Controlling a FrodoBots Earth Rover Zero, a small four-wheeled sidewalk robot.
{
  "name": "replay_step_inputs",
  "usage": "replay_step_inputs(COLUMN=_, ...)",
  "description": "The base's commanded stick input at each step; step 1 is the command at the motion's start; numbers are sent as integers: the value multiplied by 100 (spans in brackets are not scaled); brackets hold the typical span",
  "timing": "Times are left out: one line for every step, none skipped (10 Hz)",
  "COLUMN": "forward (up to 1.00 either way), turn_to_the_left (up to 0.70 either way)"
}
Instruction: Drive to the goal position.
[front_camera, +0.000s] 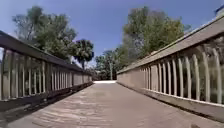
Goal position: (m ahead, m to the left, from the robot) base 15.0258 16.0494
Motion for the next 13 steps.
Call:
replay_step_inputs(forward=70, turn_to_the_left=0)
replay_step_inputs(forward=70, turn_to_the_left=0)
replay_step_inputs(forward=70, turn_to_the_left=0)
replay_step_inputs(forward=70, turn_to_the_left=0)
replay_step_inputs(forward=70, turn_to_the_left=0)
replay_step_inputs(forward=70, turn_to_the_left=0)
replay_step_inputs(forward=70, turn_to_the_left=0)
replay_step_inputs(forward=70, turn_to_the_left=0)
replay_step_inputs(forward=70, turn_to_the_left=0)
replay_step_inputs(forward=70, turn_to_the_left=0)
replay_step_inputs(forward=70, turn_to_the_left=0)
replay_step_inputs(forward=70, turn_to_the_left=0)
replay_step_inputs(forward=70, turn_to_the_left=0)
